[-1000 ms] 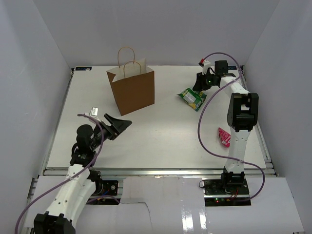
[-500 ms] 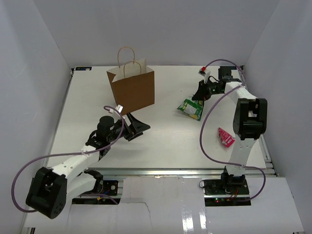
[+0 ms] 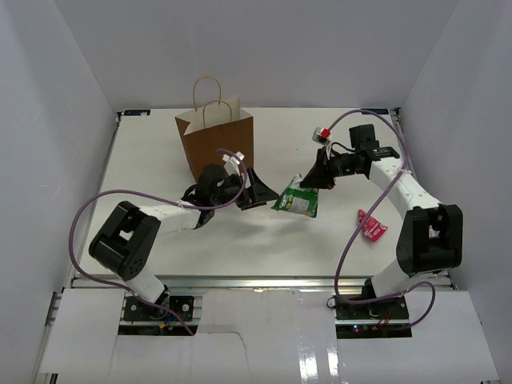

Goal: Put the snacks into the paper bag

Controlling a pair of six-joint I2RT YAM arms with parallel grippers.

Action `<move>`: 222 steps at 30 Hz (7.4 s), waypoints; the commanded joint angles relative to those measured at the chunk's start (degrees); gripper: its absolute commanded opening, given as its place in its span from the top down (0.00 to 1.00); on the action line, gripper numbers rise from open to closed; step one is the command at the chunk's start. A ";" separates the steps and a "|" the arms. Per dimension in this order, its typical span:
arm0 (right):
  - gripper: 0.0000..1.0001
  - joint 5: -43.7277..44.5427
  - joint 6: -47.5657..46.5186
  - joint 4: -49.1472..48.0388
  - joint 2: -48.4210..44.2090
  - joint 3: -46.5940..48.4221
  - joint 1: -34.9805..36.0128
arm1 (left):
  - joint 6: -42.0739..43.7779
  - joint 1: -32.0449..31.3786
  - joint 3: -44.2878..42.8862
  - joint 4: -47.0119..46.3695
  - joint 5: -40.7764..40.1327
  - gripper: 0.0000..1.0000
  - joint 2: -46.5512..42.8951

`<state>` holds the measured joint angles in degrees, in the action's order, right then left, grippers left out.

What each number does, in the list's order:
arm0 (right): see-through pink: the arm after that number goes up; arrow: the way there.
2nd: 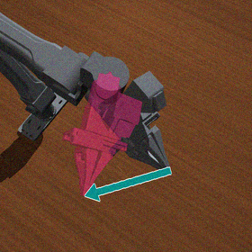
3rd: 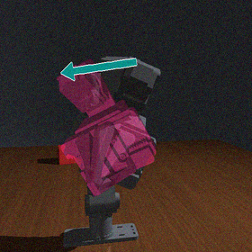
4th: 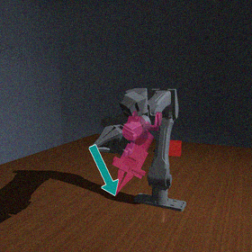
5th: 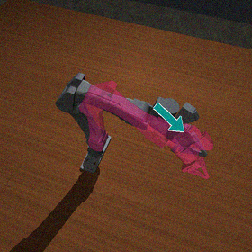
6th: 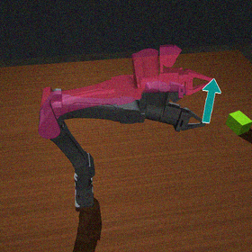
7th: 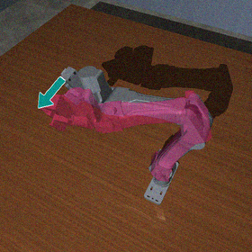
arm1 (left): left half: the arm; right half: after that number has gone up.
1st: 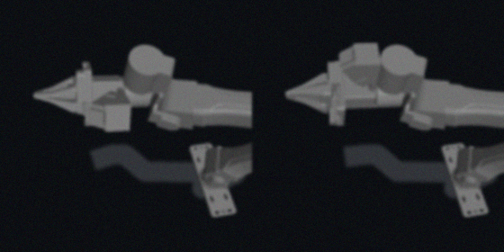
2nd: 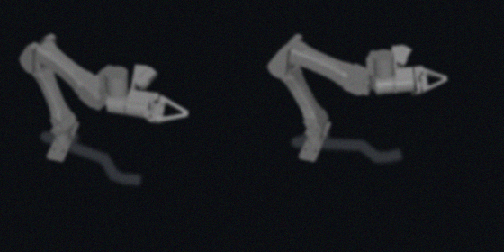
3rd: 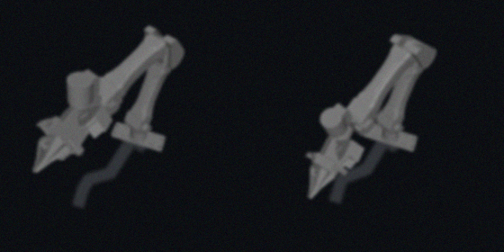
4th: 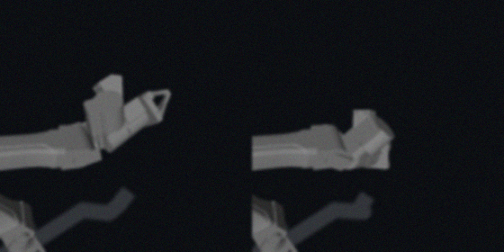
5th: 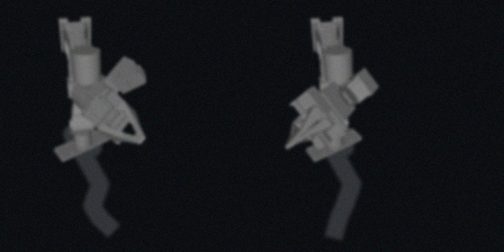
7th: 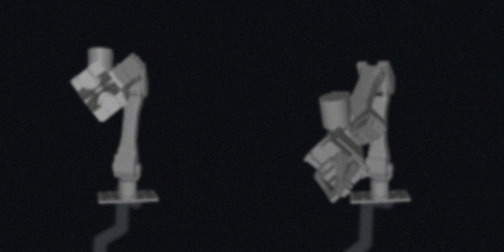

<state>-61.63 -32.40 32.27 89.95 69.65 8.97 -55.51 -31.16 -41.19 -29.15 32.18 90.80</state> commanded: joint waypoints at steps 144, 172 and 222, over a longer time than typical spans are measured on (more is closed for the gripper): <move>0.09 53.43 -1.52 6.93 -14.09 -13.30 -2.64 | 39.02 33.18 -14.56 26.43 -5.28 0.02 -38.92; 0.68 64.62 9.82 2.80 -2.15 -21.13 -4.75 | 26.06 33.18 12.10 35.39 -7.66 0.02 -64.88; 0.92 28.67 54.55 -54.25 29.49 47.25 22.58 | 17.71 33.18 11.92 42.24 -6.26 0.02 -72.87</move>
<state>-34.09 19.59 -17.54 120.60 118.74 31.92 -37.36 2.07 -28.84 12.23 26.33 18.31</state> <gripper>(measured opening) 0.086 0.978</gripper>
